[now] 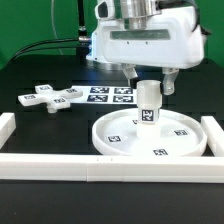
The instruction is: Assemble round table
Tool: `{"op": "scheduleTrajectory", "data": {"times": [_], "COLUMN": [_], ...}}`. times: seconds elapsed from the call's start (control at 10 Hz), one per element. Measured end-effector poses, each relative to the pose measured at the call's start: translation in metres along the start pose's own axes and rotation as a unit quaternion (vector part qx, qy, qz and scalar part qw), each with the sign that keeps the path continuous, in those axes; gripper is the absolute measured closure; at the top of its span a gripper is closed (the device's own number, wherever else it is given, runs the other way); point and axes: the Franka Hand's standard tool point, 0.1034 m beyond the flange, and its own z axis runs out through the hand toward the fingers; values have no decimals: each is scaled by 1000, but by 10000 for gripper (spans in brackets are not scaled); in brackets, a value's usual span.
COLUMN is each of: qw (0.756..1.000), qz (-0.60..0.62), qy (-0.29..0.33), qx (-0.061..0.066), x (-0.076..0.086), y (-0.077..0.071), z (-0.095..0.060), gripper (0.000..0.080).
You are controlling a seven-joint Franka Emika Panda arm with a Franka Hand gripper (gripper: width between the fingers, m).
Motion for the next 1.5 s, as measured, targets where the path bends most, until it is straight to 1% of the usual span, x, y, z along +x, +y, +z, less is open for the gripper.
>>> {"op": "scheduleTrajectory", "data": {"times": [0.3, 0.4, 0.5, 0.6, 0.7, 0.8, 1.0, 1.1, 1.2, 1.3, 1.5], "qw": [995, 991, 978, 967, 956, 938, 921, 905, 889, 856, 804], "qz": [-101, -137, -208, -255, -293, -346, -389, -425, -458, -515, -593], "qy": [0, 0, 3, 4, 4, 1, 0, -1, -1, 1, -9], "qx": [0, -3, -12, -17, -19, -20, -20, -21, -24, -33, -40], "x": [0, 0, -1, -1, -1, -1, 0, 0, 1, 2, 2], "y": [1, 1, -1, -2, -2, -2, -1, -1, -1, -3, -5], "z": [1, 1, 0, 1, 1, 1, 1, 1, 1, -1, 0], "gripper": [150, 150, 150, 150, 150, 150, 150, 150, 150, 150, 150]}}
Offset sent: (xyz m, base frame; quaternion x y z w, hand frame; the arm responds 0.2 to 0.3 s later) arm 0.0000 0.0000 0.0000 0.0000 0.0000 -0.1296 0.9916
